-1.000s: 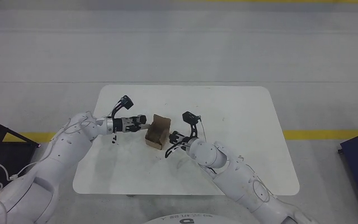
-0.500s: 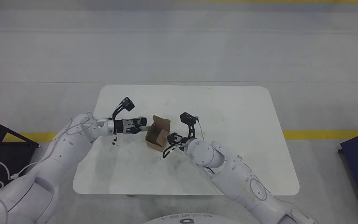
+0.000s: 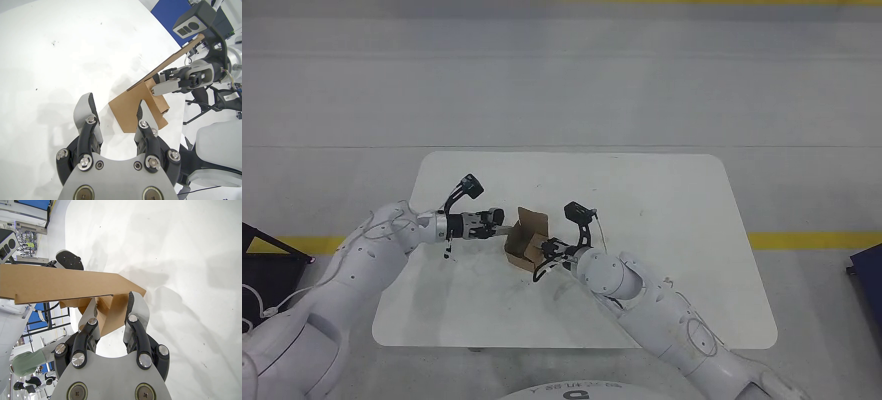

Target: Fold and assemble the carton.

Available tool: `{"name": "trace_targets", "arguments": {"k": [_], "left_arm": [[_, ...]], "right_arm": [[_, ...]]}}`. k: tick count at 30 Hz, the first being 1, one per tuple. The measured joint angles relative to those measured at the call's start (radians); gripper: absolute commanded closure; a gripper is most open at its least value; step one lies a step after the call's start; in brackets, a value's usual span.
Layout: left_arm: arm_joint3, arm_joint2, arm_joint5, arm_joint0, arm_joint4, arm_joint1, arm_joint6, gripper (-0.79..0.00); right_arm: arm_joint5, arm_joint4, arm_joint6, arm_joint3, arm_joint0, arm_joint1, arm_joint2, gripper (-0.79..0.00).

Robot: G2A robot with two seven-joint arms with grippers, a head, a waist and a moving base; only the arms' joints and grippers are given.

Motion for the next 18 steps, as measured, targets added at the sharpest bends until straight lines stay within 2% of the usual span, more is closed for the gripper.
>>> {"name": "trace_targets", "arguments": {"k": [5, 13, 18], "left_arm": [[-0.001, 0.001, 0.000, 0.010, -0.012, 0.018, 0.025, -0.511], [-0.099, 0.018, 0.000, 0.037, 0.020, 0.069, 0.102, -0.502], [-0.130, 0.052, 0.000, 0.032, 0.033, 0.089, 0.120, -0.502]], "right_arm": [[0.004, -0.004, 0.000, 0.001, 0.000, -0.002, -0.001, -0.277], [0.009, -0.010, -0.001, 0.003, 0.002, -0.006, -0.004, -0.274], [0.012, -0.011, 0.001, 0.006, 0.004, -0.009, -0.004, -0.259]]}}
